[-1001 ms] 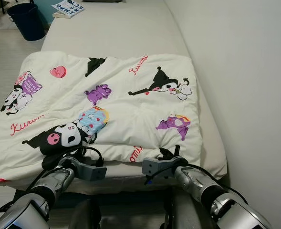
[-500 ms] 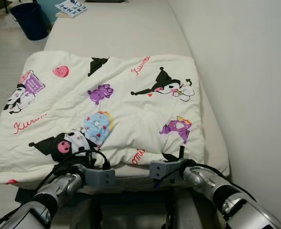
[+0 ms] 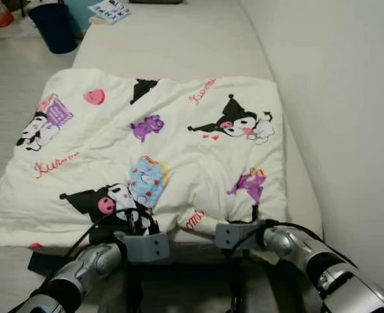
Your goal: Clean up the room
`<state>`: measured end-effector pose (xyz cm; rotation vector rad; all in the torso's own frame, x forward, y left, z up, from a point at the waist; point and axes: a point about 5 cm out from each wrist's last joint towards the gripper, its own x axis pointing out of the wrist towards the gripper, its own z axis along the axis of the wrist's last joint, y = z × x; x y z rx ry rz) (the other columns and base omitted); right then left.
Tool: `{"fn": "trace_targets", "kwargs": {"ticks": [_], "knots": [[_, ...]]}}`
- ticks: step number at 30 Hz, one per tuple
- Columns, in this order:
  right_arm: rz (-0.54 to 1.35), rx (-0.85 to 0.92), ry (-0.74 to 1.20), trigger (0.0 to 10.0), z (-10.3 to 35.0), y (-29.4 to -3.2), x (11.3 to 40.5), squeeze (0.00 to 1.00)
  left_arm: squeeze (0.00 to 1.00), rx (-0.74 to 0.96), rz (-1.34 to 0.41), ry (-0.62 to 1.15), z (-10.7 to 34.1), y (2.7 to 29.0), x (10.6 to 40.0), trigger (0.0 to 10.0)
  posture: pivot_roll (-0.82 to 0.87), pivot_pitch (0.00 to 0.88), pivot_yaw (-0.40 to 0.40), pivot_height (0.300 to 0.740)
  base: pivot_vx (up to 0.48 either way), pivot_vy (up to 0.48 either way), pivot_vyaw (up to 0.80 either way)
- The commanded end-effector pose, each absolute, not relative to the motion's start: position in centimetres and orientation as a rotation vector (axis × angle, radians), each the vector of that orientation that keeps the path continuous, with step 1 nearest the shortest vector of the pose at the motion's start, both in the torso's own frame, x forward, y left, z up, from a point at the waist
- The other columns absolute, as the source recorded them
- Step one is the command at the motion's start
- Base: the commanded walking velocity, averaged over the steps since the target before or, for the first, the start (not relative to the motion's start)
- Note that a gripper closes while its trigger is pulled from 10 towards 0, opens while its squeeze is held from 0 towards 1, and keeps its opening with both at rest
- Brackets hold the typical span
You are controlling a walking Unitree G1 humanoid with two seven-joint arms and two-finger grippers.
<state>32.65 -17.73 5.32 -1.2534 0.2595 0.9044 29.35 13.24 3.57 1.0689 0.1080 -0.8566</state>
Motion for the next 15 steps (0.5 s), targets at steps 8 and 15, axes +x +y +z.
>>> {"fn": "trace_targets", "kwargs": {"ticks": [8,15], "knots": [[1.003,-1.270,0.403,0.0,4.2,-19.7,31.3,0.00,0.00,0.950,-1.191,0.154,3.2,9.3,25.8,0.0,0.05,0.255,-0.004,0.559,0.000,0.000,0.00],[1.046,-1.273,0.499,0.0,4.4,-21.1,31.1,0.00,0.00,0.907,-1.325,0.215,3.8,8.6,24.2,0.0,0.05,0.255,-0.003,0.559,0.000,0.000,0.00]]}}
